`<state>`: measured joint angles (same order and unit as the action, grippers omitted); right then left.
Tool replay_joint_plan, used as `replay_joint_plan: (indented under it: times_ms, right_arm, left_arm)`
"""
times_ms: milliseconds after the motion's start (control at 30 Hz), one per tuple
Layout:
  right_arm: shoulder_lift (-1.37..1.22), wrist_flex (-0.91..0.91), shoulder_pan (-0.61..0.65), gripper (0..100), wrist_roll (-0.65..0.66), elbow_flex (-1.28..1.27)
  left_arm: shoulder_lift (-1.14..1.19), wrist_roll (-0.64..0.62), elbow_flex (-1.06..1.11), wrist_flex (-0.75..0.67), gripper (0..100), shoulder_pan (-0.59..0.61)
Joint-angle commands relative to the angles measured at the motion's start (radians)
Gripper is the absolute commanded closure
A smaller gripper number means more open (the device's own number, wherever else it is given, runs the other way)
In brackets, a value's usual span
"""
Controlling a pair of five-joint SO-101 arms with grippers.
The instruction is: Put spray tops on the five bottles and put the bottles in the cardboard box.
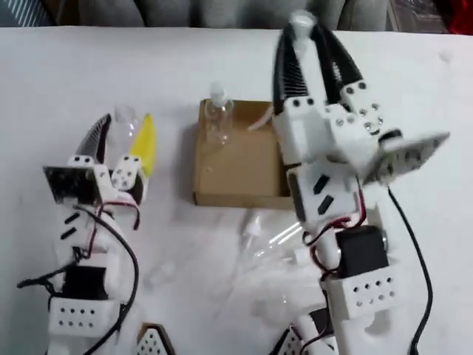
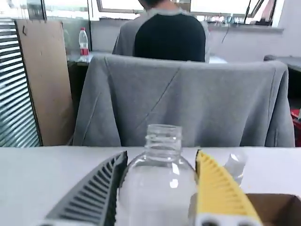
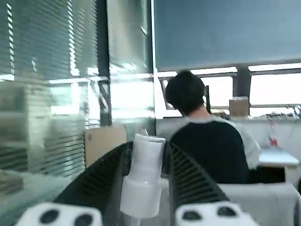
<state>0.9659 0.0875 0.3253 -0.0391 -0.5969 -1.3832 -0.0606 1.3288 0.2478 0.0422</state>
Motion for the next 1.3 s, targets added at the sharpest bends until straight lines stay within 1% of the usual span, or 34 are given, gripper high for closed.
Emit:
replay_joint_plan:
  times_ms: [0, 133, 267, 333, 400, 500, 667, 733, 800, 900, 1033, 1267]
  right_arm:
    - [0.016, -0.159, 0.122, 98.2, 0.009, 0.08]
    - [-0.091, -0.16, 0.266, 98.2, 0.011, 0.281]
    - [-0.246, -0.156, 0.351, 98.2, 0.011, 0.496]
    - [-0.305, -0.11, 0.377, 98.2, 0.011, 0.583]
    - [-0.338, -0.019, 0.403, 98.2, 0.011, 0.641]
    - [-0.349, 0.099, 0.443, 98.2, 0.011, 0.649]
    - [-0.358, 0.116, 0.449, 98.2, 0.011, 0.578]
    - [-0.36, 0.09, 0.449, 98.2, 0.011, 0.548]
    - [-0.366, 0.022, 0.449, 98.2, 0.011, 0.522]
    - [-0.423, -0.041, 0.446, 98.2, 0.018, 0.526]
    - [-0.507, -0.047, 0.449, 98.2, 0.101, 0.551]
    - [-0.532, -0.039, 0.45, 98.2, 0.101, 0.555]
  left_arm:
    - [-0.13, -0.002, 0.046, -0.121, 98, -0.025]
    - [-0.254, -0.002, 0.118, -0.169, 98, -0.064]
    - [-0.394, -0.002, 0.19, -0.178, 98, -0.096]
    - [-0.452, -0.002, 0.221, -0.181, 98, -0.097]
    - [-0.455, 0.003, 0.235, -0.181, 98, -0.094]
    - [-0.446, 0.002, 0.261, -0.181, 98, -0.096]
    - [-0.446, 0.0, 0.267, -0.181, 98, -0.096]
    - [-0.446, 0.0, 0.267, -0.181, 98, -0.096]
    - [-0.446, 0.0, 0.267, -0.18, 98, -0.096]
    - [-0.446, 0.0, 0.267, -0.178, 98, -0.096]
    - [-0.446, 0.0, 0.267, -0.175, 98, -0.096]
    - [-0.446, 0.0, 0.267, -0.175, 98, -0.096]
